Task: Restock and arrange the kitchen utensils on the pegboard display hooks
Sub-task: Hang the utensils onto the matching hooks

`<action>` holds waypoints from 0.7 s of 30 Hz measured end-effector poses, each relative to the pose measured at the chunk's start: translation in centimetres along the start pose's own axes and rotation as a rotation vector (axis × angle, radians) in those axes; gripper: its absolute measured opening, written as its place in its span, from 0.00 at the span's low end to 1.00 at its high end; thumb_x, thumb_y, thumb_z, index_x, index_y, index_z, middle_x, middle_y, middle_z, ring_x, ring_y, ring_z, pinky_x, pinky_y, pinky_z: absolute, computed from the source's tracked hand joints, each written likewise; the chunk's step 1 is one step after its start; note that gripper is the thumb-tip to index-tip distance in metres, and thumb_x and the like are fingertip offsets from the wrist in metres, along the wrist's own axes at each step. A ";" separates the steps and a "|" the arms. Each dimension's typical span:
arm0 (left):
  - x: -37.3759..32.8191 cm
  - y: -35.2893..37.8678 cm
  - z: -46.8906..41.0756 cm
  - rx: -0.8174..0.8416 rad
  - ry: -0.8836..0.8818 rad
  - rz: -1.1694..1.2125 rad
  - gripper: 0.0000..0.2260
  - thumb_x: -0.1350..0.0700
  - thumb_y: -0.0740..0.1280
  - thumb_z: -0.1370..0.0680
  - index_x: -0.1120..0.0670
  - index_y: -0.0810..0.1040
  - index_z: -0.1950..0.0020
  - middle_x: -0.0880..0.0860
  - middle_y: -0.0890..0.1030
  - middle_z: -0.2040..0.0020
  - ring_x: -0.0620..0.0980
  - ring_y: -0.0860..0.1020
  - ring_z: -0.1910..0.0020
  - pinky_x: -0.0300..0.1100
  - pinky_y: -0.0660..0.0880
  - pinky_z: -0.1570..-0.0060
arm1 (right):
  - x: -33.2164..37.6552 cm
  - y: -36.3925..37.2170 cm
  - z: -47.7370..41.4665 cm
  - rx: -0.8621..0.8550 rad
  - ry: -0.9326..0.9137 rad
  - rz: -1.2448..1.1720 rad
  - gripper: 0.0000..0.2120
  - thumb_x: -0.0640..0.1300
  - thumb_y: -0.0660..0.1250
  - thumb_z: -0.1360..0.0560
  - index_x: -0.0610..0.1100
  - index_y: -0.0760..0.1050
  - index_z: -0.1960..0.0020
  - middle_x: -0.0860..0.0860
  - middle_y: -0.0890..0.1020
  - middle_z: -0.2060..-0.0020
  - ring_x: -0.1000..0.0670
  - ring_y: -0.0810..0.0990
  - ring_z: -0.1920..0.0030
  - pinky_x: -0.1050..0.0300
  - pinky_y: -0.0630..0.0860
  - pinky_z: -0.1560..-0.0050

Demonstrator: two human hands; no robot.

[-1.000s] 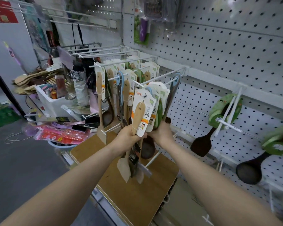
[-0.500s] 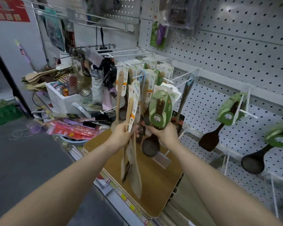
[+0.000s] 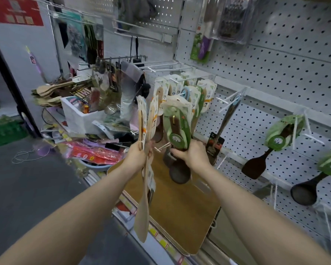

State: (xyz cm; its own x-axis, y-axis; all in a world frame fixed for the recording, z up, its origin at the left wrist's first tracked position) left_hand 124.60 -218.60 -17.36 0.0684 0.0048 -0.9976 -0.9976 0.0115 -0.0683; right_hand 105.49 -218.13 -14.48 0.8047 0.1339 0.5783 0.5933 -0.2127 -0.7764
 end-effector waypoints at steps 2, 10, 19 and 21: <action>0.4 -1.1 -0.2 0.004 0.003 0.021 0.13 0.49 0.60 0.18 0.57 0.79 0.50 0.48 0.73 0.68 0.47 0.72 0.67 0.41 0.68 0.65 | 1.2 1.0 -0.5 0.059 0.020 0.032 0.20 0.57 0.74 0.29 0.42 0.79 0.48 0.46 0.84 0.55 0.44 0.81 0.53 0.51 0.77 0.56; -0.3 -10.4 -0.2 -0.121 0.014 -0.043 0.11 0.52 0.60 0.18 0.55 0.75 0.55 0.50 0.75 0.67 0.48 0.73 0.67 0.33 0.72 0.71 | 8.6 7.8 -2.8 0.181 -0.005 -0.084 0.20 0.61 0.73 0.31 0.45 0.80 0.51 0.49 0.84 0.58 0.46 0.82 0.55 0.55 0.75 0.61; 0.3 -25.3 0.2 -0.297 0.053 -0.127 0.14 0.51 0.58 0.17 0.57 0.73 0.57 0.52 0.73 0.66 0.49 0.71 0.65 0.37 0.67 0.68 | 20.1 16.8 -4.2 0.273 -0.127 -0.201 0.20 0.61 0.74 0.30 0.45 0.82 0.50 0.48 0.85 0.56 0.48 0.82 0.54 0.50 0.80 0.53; 0.6 -28.0 0.0 -0.340 0.072 -0.150 0.14 0.52 0.58 0.17 0.56 0.73 0.59 0.51 0.74 0.66 0.47 0.72 0.65 0.36 0.67 0.68 | 22.2 18.4 -5.0 0.300 -0.158 -0.211 0.20 0.60 0.74 0.30 0.45 0.82 0.48 0.47 0.85 0.54 0.48 0.82 0.53 0.52 0.79 0.54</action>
State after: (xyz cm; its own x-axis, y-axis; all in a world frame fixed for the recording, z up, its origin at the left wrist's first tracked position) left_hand 152.53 -218.91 -16.03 0.2249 -0.0418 -0.9735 -0.9240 -0.3263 -0.1995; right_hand 134.19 -223.87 -14.66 0.6438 0.2963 0.7055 0.7063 0.1247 -0.6969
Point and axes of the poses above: each hand's wrist, its own z-axis away from the middle knuckle, its own y-axis out of the palm, x = y × z, the point moved 2 cm from there along -z, towards the middle knuckle
